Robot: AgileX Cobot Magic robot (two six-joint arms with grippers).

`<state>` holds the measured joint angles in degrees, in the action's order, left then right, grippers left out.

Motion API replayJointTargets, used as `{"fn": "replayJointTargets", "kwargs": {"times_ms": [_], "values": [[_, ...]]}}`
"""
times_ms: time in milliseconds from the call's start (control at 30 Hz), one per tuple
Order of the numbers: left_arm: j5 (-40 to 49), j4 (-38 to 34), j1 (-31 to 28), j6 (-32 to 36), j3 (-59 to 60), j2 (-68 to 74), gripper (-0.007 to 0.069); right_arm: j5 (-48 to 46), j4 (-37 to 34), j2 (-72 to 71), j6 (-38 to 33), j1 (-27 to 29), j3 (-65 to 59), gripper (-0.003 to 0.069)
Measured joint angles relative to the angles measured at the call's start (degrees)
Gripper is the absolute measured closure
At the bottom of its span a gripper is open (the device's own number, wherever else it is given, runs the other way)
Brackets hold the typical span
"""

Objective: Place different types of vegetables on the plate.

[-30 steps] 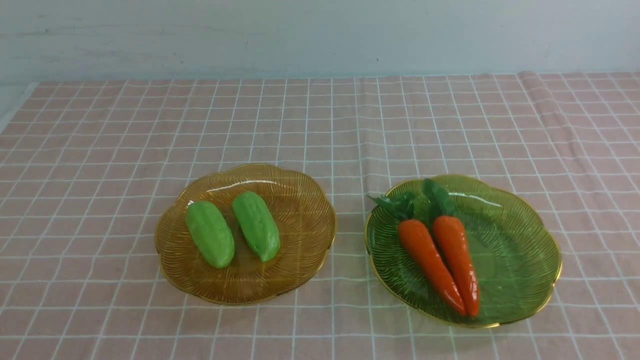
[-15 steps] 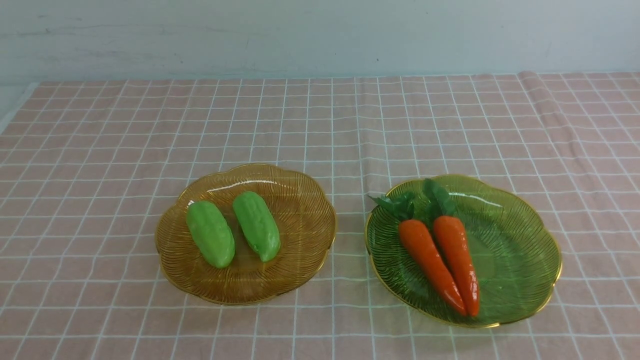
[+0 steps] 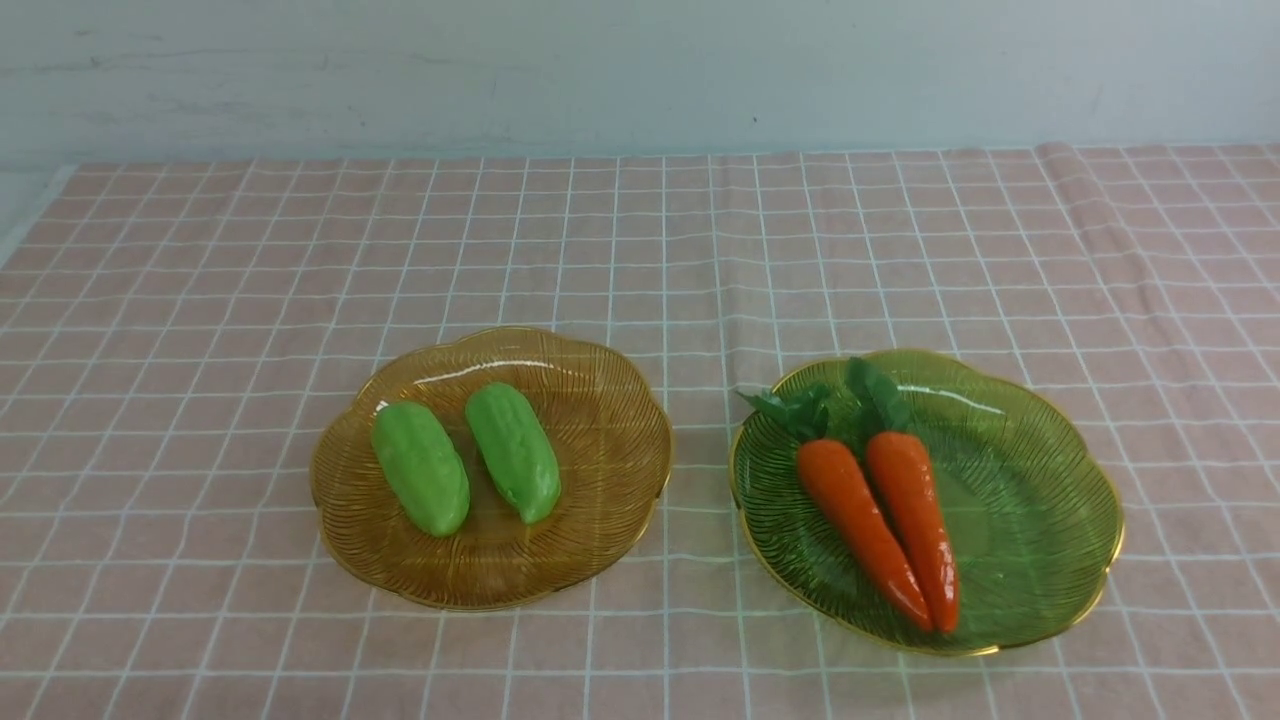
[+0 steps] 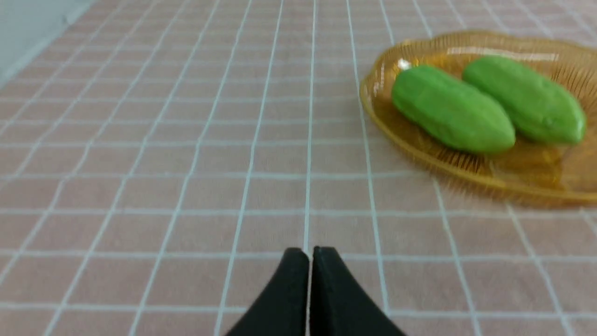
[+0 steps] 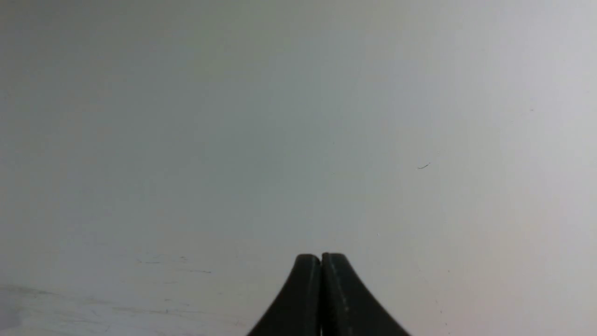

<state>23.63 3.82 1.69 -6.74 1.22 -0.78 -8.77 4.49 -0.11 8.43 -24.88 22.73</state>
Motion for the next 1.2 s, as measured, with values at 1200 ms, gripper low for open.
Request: {"fn": "replayJointTargets", "kwargs": {"times_ms": [1200], "values": [[-1.87, -0.36, 0.0, 0.0, 0.36, 0.0, 0.0628, -1.63, 0.0, 0.0, 0.0, 0.0, 0.0, 0.0674]]}}
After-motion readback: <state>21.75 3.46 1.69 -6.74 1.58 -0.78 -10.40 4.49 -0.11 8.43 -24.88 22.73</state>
